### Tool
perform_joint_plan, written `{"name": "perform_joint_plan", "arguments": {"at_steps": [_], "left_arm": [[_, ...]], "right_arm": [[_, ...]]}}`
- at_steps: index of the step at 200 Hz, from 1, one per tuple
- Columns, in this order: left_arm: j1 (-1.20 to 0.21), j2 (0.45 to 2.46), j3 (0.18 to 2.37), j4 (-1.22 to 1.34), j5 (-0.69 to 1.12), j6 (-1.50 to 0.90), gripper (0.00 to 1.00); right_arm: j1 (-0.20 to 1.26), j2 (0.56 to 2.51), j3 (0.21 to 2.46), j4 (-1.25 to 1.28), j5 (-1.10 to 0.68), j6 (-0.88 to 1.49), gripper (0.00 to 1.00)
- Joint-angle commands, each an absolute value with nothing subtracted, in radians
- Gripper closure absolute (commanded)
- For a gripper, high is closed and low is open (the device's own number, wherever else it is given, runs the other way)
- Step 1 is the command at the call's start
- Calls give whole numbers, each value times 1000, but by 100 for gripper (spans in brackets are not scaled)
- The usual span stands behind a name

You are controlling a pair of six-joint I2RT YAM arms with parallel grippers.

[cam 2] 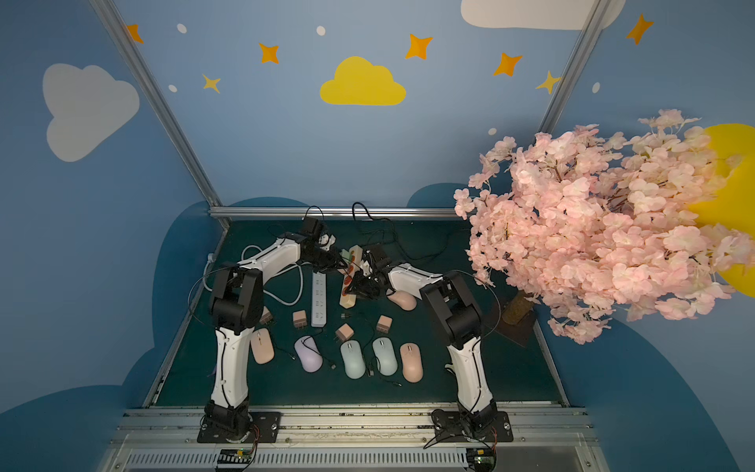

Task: Unplug the wireless mouse
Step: Remove the plug from the socket.

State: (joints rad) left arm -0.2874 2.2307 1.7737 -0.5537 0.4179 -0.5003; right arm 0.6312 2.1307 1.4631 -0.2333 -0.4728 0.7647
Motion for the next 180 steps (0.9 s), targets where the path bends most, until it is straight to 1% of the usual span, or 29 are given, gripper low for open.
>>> {"name": "perform_joint_plan", "arguments": {"at_steps": [1, 21, 44, 58, 70, 101, 115, 130, 166, 180], "left_arm": [[-297, 2202, 1755, -576, 426, -517, 96], [-298, 2189, 1751, -568, 432, -515, 96], [-298, 2146, 1707, -485, 467, -522, 96], [-298, 2111, 1655, -393, 510, -533, 96], [-305, 2088, 1619, -344, 509, -539, 96], [-369, 2078, 1629, -408, 371, -473, 96], [-371, 2079, 1627, -409, 363, -478, 96], [-349, 2080, 1621, -394, 395, -495, 96], [-255, 2099, 1592, -286, 579, -582, 96], [-236, 2102, 1587, -259, 614, -601, 96]], "right_arm": [[644, 2137, 1421, -182, -435, 756, 72], [643, 2141, 1422, -229, -405, 762, 81], [635, 2144, 1400, -228, -401, 787, 90], [628, 2143, 1374, -197, -419, 810, 93], [625, 2142, 1368, -199, -417, 819, 95], [626, 2140, 1381, -239, -402, 814, 97], [625, 2138, 1377, -236, -403, 816, 98], [624, 2137, 1372, -232, -408, 816, 98], [620, 2136, 1368, -242, -404, 815, 99], [620, 2135, 1368, -244, -403, 816, 100]]}}
